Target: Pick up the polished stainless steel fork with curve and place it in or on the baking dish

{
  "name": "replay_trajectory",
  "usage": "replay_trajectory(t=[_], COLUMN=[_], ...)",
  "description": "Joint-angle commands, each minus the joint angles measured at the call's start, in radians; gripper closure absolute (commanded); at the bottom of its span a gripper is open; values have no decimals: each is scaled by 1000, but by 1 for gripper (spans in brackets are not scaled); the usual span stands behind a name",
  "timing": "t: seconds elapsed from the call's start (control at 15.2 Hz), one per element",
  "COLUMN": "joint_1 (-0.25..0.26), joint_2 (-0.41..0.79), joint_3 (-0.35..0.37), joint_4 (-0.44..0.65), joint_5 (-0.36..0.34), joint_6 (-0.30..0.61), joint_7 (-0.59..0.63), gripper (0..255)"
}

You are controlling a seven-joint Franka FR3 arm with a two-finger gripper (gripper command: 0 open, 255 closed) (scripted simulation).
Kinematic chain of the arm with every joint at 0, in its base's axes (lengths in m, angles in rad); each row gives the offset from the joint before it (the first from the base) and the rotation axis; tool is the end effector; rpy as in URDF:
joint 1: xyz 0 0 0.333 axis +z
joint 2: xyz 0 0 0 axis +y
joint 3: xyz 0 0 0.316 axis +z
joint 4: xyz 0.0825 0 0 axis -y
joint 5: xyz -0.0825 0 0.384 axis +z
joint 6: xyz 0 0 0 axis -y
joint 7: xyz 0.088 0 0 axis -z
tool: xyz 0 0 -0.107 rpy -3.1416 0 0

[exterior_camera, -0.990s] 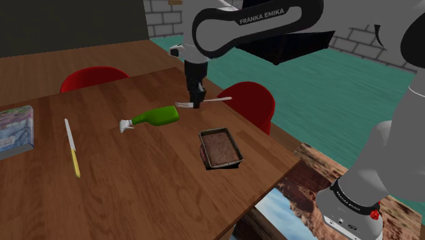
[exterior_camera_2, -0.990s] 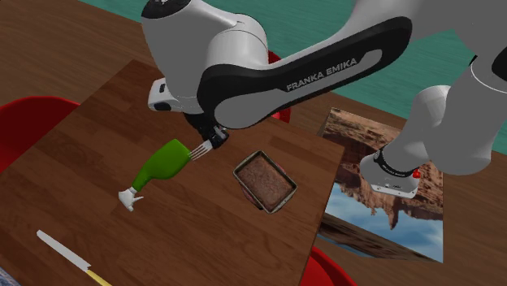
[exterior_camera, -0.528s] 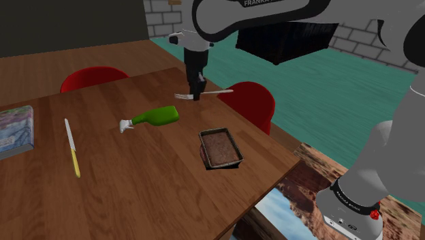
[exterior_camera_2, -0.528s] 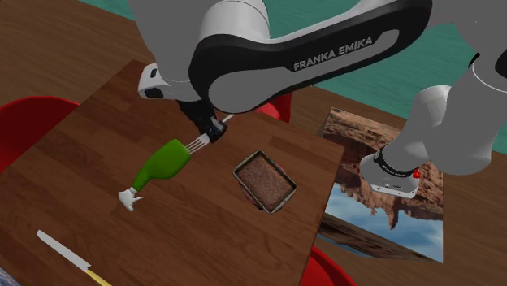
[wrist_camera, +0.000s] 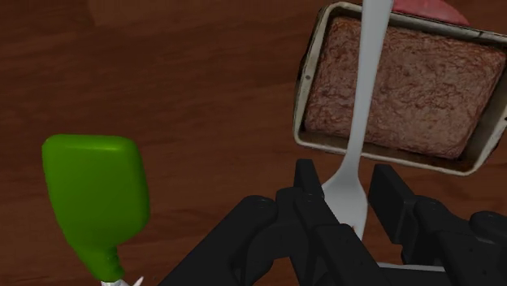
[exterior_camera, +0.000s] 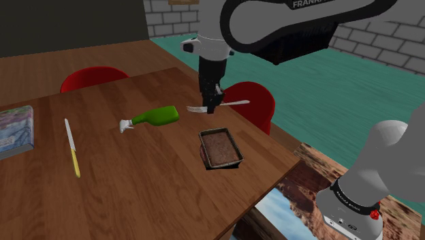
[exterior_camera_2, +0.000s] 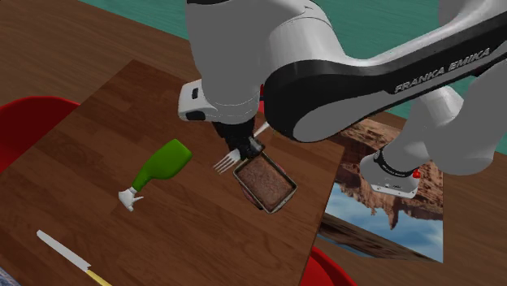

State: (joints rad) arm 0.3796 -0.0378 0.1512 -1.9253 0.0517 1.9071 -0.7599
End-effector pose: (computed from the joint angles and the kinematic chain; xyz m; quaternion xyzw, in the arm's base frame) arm 0.4731 0.2831 0.5053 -0.8036 -0.5946 -0.0120 0.0204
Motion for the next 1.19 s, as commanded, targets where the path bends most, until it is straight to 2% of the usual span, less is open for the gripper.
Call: replay_trajectory(t=[0.0,0.2,1.12], joint_1=[12,37,39], joint_2=[-61,-167,-118], joint_3=[12,37,45], joint_4=[-66,-174,-316], joint_5=[10,32,31], joint_6=[7,13,203], joint_7=[20,60,57], gripper=[255,255,255])
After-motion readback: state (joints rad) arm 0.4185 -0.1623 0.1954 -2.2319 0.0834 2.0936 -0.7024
